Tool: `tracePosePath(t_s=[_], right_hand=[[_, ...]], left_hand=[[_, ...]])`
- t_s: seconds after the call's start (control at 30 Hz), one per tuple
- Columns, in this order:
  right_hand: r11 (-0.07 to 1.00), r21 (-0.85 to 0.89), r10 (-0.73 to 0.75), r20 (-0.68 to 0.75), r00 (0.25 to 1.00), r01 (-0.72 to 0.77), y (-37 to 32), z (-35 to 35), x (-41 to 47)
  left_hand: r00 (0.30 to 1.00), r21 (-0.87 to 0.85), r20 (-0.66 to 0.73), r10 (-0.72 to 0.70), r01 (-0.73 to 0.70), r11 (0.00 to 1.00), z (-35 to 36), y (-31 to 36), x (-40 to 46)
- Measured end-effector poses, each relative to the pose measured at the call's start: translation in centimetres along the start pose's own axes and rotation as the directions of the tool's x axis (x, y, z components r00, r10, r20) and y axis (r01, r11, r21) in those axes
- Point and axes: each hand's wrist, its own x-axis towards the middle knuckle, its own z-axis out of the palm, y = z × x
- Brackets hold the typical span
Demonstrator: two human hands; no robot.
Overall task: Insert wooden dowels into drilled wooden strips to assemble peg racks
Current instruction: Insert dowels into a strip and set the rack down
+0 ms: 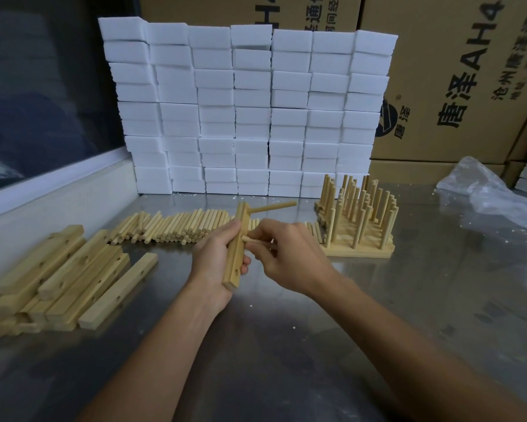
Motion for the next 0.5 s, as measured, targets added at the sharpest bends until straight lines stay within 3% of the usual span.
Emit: tracePosePath(t_s=[0.17, 0.27, 0.4, 0.5], right_hand=[[0.970, -0.213, -0.119, 0.024, 0.993, 0.121, 0.0, -0.5, 0.1], [0.948, -0.274, -0.157, 0.032, 0.987, 0.160, 0.1, -0.9, 0.1], [0.980, -0.164, -0.107, 0.044, 0.993, 0.112, 0.2, -1.2, 0.3], [1.000, -0.002, 0.028, 0.062, 0.998, -0.028, 0.0, -1.4, 0.6]], left_hand=[[0.998, 0.088, -0.011, 0.056, -0.055, 0.995, 0.5, -0.6, -0.2], [0.998, 0.046, -0.013, 0.057, -0.056, 0.997, 0.8, -1.0, -0.3], [0.996, 0.054, -0.004, 0.088, -0.088, 0.995, 0.8, -1.0, -0.1], [0.993, 0.078, 0.012, 0.119, -0.119, 0.990, 0.6, -1.0, -0.1]])
